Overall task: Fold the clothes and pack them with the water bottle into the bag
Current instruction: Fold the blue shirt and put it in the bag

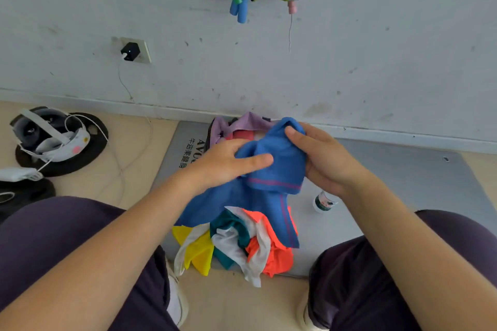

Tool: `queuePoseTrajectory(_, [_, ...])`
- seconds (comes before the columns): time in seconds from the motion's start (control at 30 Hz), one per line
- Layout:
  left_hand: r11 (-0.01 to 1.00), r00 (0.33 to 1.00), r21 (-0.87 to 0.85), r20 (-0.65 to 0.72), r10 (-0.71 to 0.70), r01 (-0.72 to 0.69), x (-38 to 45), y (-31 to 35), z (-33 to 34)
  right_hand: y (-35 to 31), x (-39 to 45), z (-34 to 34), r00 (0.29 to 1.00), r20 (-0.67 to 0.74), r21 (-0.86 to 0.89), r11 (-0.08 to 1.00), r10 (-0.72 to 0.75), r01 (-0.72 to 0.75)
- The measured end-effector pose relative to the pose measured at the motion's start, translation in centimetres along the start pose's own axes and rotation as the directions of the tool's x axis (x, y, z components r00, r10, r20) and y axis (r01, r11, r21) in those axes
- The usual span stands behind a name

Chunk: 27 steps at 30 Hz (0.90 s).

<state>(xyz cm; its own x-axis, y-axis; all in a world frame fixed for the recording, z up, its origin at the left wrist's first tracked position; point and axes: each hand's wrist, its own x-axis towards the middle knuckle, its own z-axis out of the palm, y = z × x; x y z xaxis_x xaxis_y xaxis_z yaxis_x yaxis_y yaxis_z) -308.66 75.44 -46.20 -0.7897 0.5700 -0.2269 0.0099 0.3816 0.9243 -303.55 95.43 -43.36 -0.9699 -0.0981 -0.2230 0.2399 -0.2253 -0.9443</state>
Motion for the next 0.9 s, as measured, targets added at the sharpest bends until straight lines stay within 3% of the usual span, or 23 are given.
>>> queuePoseTrajectory(0.07, [0.998,0.998,0.065,0.064,0.016,-0.02,0.0,0.4,1.5,-0.1,0.0,0.9,0.992,0.122,0.073,0.997,-0.023,0.014])
queuePoseTrajectory(0.13, [0.998,0.998,0.054,-0.05,0.039,-0.036,0.2,0.5,1.8,-0.3,0.1,0.8,0.98,0.187,0.09,0.995,-0.067,0.051])
queuePoseTrajectory(0.2, [0.995,0.994,-0.097,-0.106,0.014,-0.024,0.2,0.6,1.2,-0.5,0.4,0.2,0.987,0.117,-0.012,0.994,-0.107,0.109])
queuePoseTrajectory(0.3, [0.883,1.0,-0.47,-0.021,-0.013,0.002,0.2,1.0,0.2,-0.1,0.9,-0.6,0.988,0.006,-0.226,0.962,-0.155,0.152])
queuePoseTrajectory(0.37, [0.793,1.0,-0.608,0.028,0.002,0.016,0.2,1.4,-0.1,0.6,0.8,-0.4,0.979,0.168,-0.304,0.939,-0.111,0.159])
queuePoseTrajectory(0.43, [0.764,1.0,-0.645,0.026,0.009,0.01,0.3,1.7,-0.3,1.6,0.6,0.3,0.949,0.307,-0.363,0.931,0.073,0.046])
queuePoseTrajectory(0.53, [0.879,0.99,-0.474,-0.14,-0.025,-0.045,0.8,1.5,-0.6,2.7,0.4,0.9,0.944,0.272,-0.437,0.898,0.189,-0.054])
queuePoseTrajectory(0.6, [0.973,0.967,-0.232,-0.252,-0.045,-0.016,1.0,0.8,-0.8,2.7,0.5,0.7,0.978,0.147,-0.428,0.901,0.147,-0.071])
queuePoseTrajectory(0.7, [0.996,0.964,0.019,-0.252,-0.082,0.089,0.9,0.6,-0.7,2.4,0.6,0.1,0.995,-0.074,-0.314,0.946,0.066,-0.086])
queuePoseTrajectory(0.8, [0.997,0.99,-0.014,-0.118,-0.074,0.073,0.4,1.0,0.1,2.4,0.7,0.0,0.987,-0.15,-0.255,0.962,0.057,-0.094])
queuePoseTrajectory(0.9, [0.994,1.0,-0.111,-0.003,-0.015,0.014,0.1,0.7,1.6,2.2,0.3,0.4,0.996,0.017,-0.115,0.99,0.088,-0.085])
